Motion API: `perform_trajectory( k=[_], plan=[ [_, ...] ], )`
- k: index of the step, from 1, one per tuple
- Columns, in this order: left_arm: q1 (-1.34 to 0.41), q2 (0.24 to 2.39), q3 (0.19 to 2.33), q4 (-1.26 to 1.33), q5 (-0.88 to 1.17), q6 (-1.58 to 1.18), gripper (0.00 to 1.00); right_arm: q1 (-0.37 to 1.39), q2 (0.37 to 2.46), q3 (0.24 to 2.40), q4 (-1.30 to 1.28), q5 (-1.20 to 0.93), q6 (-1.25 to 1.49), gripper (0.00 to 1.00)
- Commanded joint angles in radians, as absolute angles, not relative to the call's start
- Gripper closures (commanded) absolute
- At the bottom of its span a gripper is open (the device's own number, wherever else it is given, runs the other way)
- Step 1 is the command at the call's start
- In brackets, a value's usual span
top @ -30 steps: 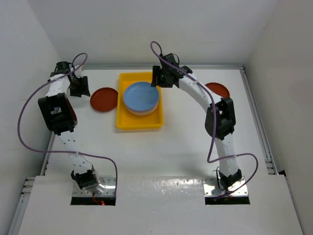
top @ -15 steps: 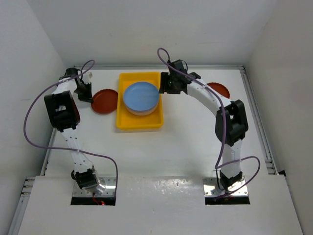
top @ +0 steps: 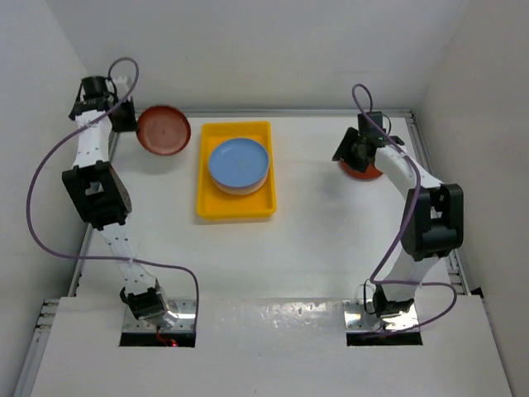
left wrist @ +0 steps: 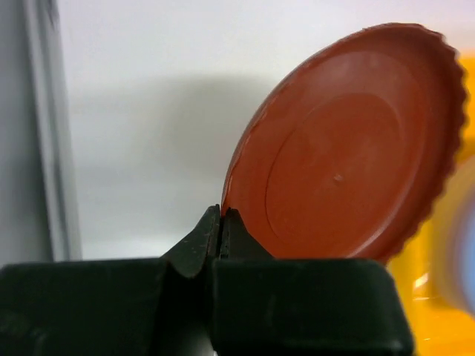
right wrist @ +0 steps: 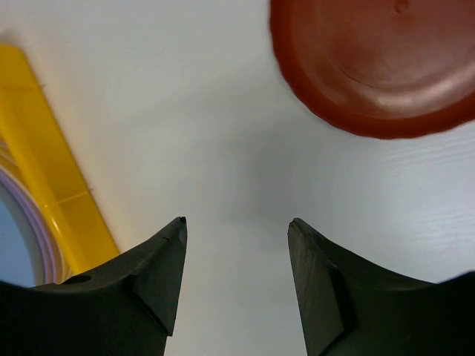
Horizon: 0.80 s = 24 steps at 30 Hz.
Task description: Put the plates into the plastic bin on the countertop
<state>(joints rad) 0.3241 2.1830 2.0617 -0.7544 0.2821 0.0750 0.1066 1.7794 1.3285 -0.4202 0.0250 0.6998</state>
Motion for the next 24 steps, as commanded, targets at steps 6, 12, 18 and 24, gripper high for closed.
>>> perform_trajectory(
  k=[6, 12, 18, 24],
  plan=[
    [0.126, 1.996, 2.122, -0.703, 0.475, 0.034, 1.0, 0.006, 1.718, 1.204, -0.379, 0.006, 0.781, 0.44],
    [0.012, 2.054, 2.023, -0.703, 0.495, 0.023, 1.0, -0.083, 1.714, 1.146, -0.351, -0.057, 0.851, 0.44],
    [-0.058, 2.104, 2.002, -0.703, 0.457, 0.032, 1.0, -0.089, 1.706, 1.128, -0.354, -0.037, 0.818, 0.44],
    [-0.089, 2.115, 1.945, -0.703, 0.457, 0.041, 1.0, -0.109, 1.715, 1.108, -0.354, -0.041, 0.828, 0.42]
  ],
)
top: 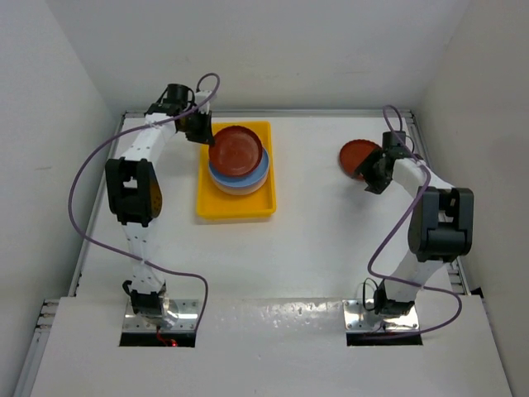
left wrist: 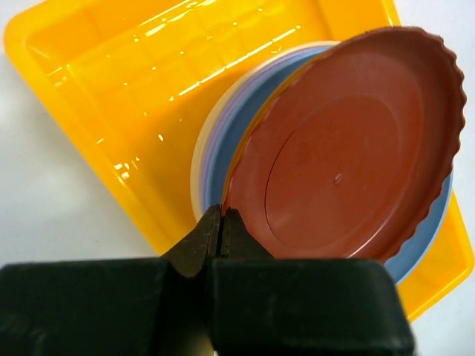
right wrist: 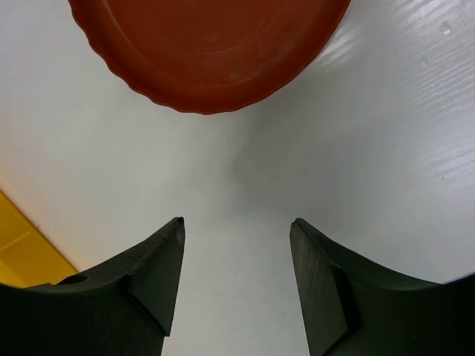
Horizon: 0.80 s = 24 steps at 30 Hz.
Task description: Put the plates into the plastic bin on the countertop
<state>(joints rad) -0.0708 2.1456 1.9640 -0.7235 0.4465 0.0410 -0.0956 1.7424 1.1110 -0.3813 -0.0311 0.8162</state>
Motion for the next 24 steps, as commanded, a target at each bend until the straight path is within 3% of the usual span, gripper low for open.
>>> perform_trajectory(
  k=[1, 5, 6, 9, 16, 24],
  plan=[
    [-0.089, 2.115, 1.945, -0.712, 0.457, 0.041, 0.98, -0.112, 1.724, 1.111, -0.351, -0.043, 0.839, 0.41],
    [-0.089, 2.115, 1.921, -0.722, 0.443, 0.074, 0.77, -0.132, 1.756, 1.124, -0.321, -0.011, 0.873, 0.4],
    [-0.089, 2.115, 1.921, -0.723, 0.433, 0.074, 0.66, -0.135, 1.767, 1.127, -0.304, -0.003, 0.887, 0.39],
    [-0.098, 2.115, 1.921, -0.732, 0.414, 0.092, 0.56, -0.147, 1.818, 1.163, -0.293, 0.087, 0.939, 0.39],
    [-0.077, 2.091, 2.002, -0.742, 0.374, 0.123, 0.49, -0.175, 1.959, 1.244, -0.272, 0.248, 1.081, 0.4],
    [-0.043, 2.048, 2.016, -0.753, 0.337, 0.155, 0.46, -0.181, 2.111, 1.388, -0.317, 0.241, 1.081, 0.46]
  ],
)
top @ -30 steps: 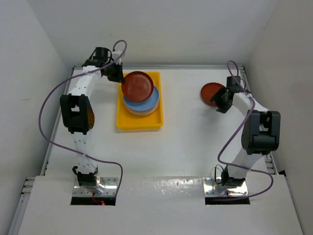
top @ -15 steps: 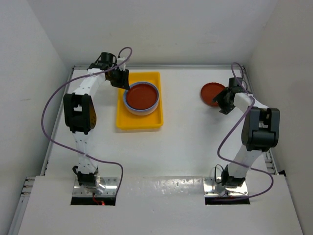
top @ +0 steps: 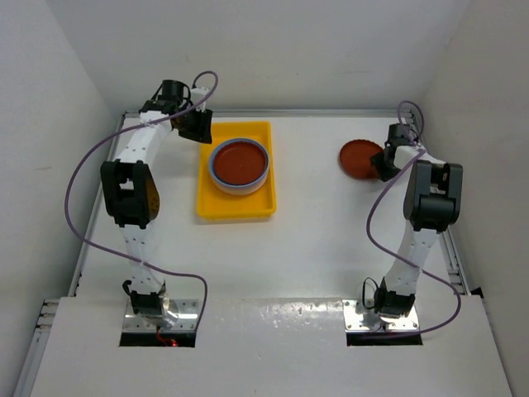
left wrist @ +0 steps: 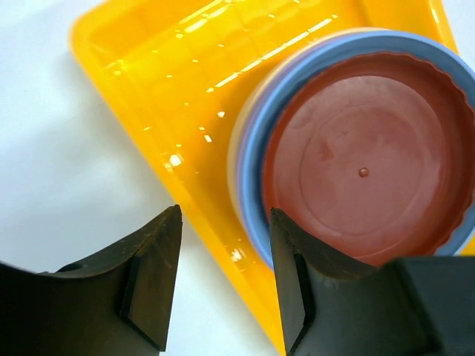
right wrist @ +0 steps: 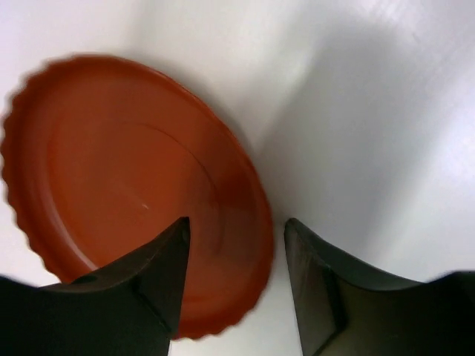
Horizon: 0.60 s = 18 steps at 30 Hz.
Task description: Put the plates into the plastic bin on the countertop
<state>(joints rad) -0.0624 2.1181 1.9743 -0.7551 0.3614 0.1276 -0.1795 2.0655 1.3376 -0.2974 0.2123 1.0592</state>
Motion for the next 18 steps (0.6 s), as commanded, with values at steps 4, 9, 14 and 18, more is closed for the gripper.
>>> perform_trajectory(
  k=[4, 9, 14, 18],
  plan=[
    [-0.034, 2.028, 1.974, -0.762, 0.325, 0.164, 0.46, -0.183, 2.121, 1.374, -0.316, 0.253, 1.097, 0.7],
    [-0.012, 2.019, 1.965, -0.762, 0.316, 0.164, 0.46, -0.163, 2.065, 1.364, -0.33, 0.288, 1.056, 1.0],
    [0.044, 2.028, 1.974, -0.762, 0.325, 0.144, 0.46, -0.066, 1.84, 1.272, -0.152, 0.334, 0.95, 1.0],
    [0.08, 2.028, 1.983, -0.762, 0.325, 0.135, 0.46, -0.009, 1.692, 1.272, -0.028, 0.266, 0.945, 1.0]
  ],
)
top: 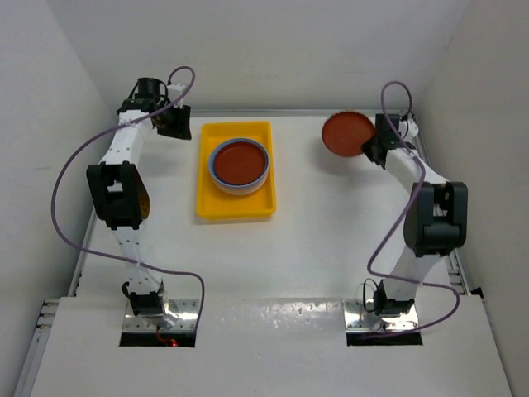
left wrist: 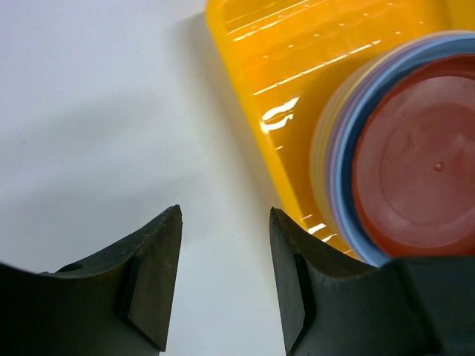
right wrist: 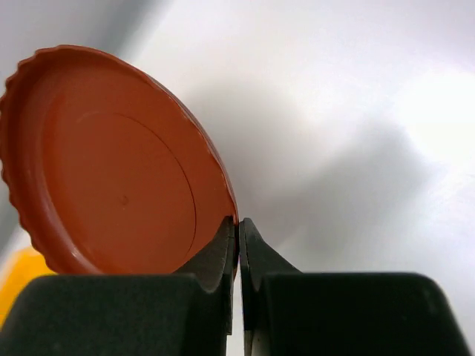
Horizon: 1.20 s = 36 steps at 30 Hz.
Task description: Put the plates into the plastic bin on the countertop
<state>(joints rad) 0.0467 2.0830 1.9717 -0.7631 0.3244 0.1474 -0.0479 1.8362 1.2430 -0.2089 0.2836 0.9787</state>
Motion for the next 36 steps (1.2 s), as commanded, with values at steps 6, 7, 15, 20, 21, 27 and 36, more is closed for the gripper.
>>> perform_trajectory(
  k=[6, 7, 15, 20, 21, 27, 36],
  plan=[
    [0.1, 2.028, 1.983, -0.762, 0.325, 0.135, 0.45, 0.182, 1.741, 1.425, -0.142, 0.077, 0.873, 1.0],
    [0.1, 2.028, 1.983, -0.762, 0.325, 0.135, 0.45, 0.255, 1.776, 1.465, -0.187, 0.066, 0.864, 1.0],
    [0.118, 2.008, 1.93, -0.762, 0.325, 0.153, 0.45, 0.462, 2.212, 2.188, -0.715, -0.044, 0.614, 1.0],
    [0.127, 2.008, 1.898, -0.762, 0.334, 0.164, 0.45, 0.486, 2.202, 2.116, -0.605, 0.024, 0.603, 1.0],
    [0.127, 1.999, 1.898, -0.762, 0.334, 0.164, 0.45, 0.489, 2.192, 2.079, -0.566, 0.034, 0.6, 1.0],
    [0.127, 1.999, 1.878, -0.762, 0.344, 0.164, 0.45, 0.502, 2.235, 2.143, -0.644, 0.069, 0.549, 1.0],
    [0.127, 1.999, 1.878, -0.762, 0.354, 0.164, 0.45, 0.523, 2.253, 2.065, -0.632, 0.066, 0.538, 1.0]
  ],
)
